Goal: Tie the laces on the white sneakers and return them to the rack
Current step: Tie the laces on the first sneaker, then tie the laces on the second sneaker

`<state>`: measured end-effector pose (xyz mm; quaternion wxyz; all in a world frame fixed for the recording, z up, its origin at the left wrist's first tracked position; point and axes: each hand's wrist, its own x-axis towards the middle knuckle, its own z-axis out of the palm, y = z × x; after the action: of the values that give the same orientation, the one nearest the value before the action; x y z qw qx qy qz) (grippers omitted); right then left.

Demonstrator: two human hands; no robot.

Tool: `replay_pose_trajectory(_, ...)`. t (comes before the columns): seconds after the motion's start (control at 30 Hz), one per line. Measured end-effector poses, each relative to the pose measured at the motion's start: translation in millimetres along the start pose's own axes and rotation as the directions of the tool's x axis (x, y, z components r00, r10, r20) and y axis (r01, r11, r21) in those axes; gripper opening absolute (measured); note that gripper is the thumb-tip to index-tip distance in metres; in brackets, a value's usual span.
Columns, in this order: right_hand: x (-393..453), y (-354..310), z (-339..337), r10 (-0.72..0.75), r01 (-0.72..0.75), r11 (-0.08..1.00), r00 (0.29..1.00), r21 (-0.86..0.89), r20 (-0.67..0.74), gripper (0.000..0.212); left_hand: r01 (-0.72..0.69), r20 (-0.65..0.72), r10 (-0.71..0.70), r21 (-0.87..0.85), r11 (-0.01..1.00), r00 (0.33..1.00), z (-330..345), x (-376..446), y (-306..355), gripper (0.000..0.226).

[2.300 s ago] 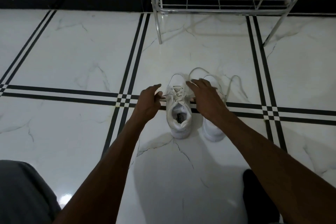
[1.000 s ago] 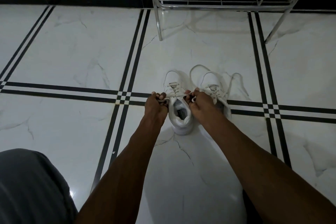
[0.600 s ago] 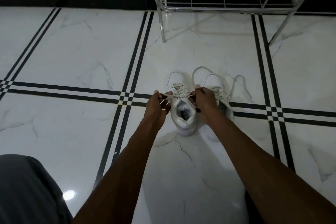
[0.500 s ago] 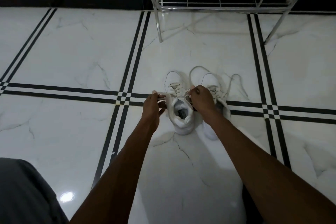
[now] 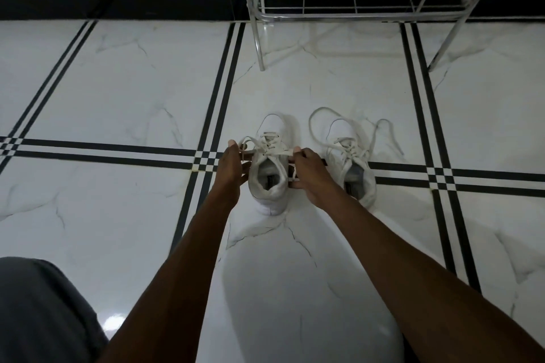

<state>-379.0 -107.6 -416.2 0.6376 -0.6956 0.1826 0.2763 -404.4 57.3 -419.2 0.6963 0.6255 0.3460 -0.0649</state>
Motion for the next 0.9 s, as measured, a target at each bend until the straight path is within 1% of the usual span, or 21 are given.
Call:
replay_pose_trajectory(0.1,2,-3,0,0.009,-0.009,1.000,1.000,0.023,-0.005,0.036,0.003,0.019,-0.003,0.016,1.000,1.000,-5,-3,3,0.055)
replay_pose_trajectory(0.17,5,-4,-4,0.011,-0.011,1.000,1.000,0.018,-0.003,0.035,-0.038,0.018,0.037,0.053,0.998,0.999,-4,-4,2,0.057)
replay_pose_trajectory(0.23,5,-6,-9,-0.006,0.006,0.999,1.000,-0.049,-0.003,0.033,-0.077,-0.046,0.083,0.120,0.990,0.995,1,-5,0,0.056)
replay_pose_trajectory(0.27,4,-7,-12,-0.037,0.035,0.991,0.999,-0.126,-0.017,0.031,-0.102,-0.119,0.129,0.208,0.973,0.985,5,-5,-1,0.056)
replay_pose_trajectory(0.3,2,-9,-17,-0.094,0.083,0.971,0.995,-0.223,-0.037,0.029,-0.139,-0.201,0.217,0.343,0.929,0.955,8,-6,-2,0.055)
replay_pose_trajectory(0.33,-1,-11,-22,-0.171,0.144,0.934,0.984,-0.326,-0.055,0.027,-0.183,-0.262,0.346,0.492,0.851,0.901,11,-6,-3,0.052)
replay_pose_trajectory(0.37,-4,-15,-29,-0.257,0.208,0.890,0.964,-0.406,-0.070,0.026,-0.238,-0.287,0.492,0.611,0.755,0.822,15,-9,-2,0.045)
replay_pose_trajectory(0.4,-7,-19,-38,-0.329,0.256,0.853,0.940,-0.455,-0.087,0.024,-0.308,-0.269,0.619,0.682,0.663,0.737,20,-13,0,0.037)
replay_pose_trajectory(0.43,-9,-23,-48,-0.385,0.296,0.831,0.917,-0.470,-0.102,0.020,-0.381,-0.223,0.691,0.699,0.605,0.688,27,-16,2,0.029)
replay_pose_trajectory(0.47,-10,-27,-59,-0.412,0.318,0.830,0.903,-0.459,-0.121,0.016,-0.459,-0.163,0.716,0.667,0.587,0.679,35,-21,6,0.021)
replay_pose_trajectory(0.53,-11,-33,-85,-0.413,0.322,0.857,0.896,-0.403,-0.162,0.007,-0.581,0.002,0.680,0.520,0.626,0.733,58,-32,10,0.014)
replay_pose_trajectory(0.57,-10,-34,-99,-0.413,0.313,0.860,0.890,-0.404,-0.191,0.004,-0.601,0.090,0.639,0.461,0.653,0.764,73,-39,10,0.013)
replay_pose_trajectory(0.63,-12,-34,-124,-0.449,0.267,0.811,0.854,-0.521,-0.262,0.004,-0.575,0.249,0.521,0.426,0.698,0.817,100,-46,6,0.016)
replay_pose_trajectory(0.67,-15,-32,-135,-0.463,0.225,0.777,0.837,-0.587,-0.293,0.007,-0.537,0.308,0.441,0.448,0.715,0.843,113,-49,1,0.018)
replay_pose_trajectory(0.7,-18,-28,-144,-0.464,0.186,0.750,0.832,-0.635,-0.305,0.011,-0.511,0.343,0.381,0.502,0.698,0.858,125,-51,-5,0.022)
replay_pose_trajectory(0.77,-21,-17,-153,-0.412,0.117,0.741,0.857,-0.661,-0.310,0.022,-0.476,0.348,0.326,0.591,0.651,0.879,141,-52,-16,0.025)
replay_pose_trajectory(0.8,-20,-10,-156,-0.369,0.087,0.756,0.875,-0.648,-0.313,0.030,-0.454,0.321,0.323,0.596,0.662,0.891,145,-52,-20,0.027)
replay_pose_trajectory(0.83,-18,-3,-156,-0.325,0.068,0.785,0.892,-0.616,-0.316,0.039,-0.433,0.294,0.319,0.579,0.691,0.901,148,-52,-22,0.028)
replay_pose_trajectory(0.9,-15,6,-157,-0.217,0.049,0.884,0.925,-0.465,-0.314,0.051,-0.426,0.261,0.337,0.542,0.724,0.905,152,-50,-22,0.034)
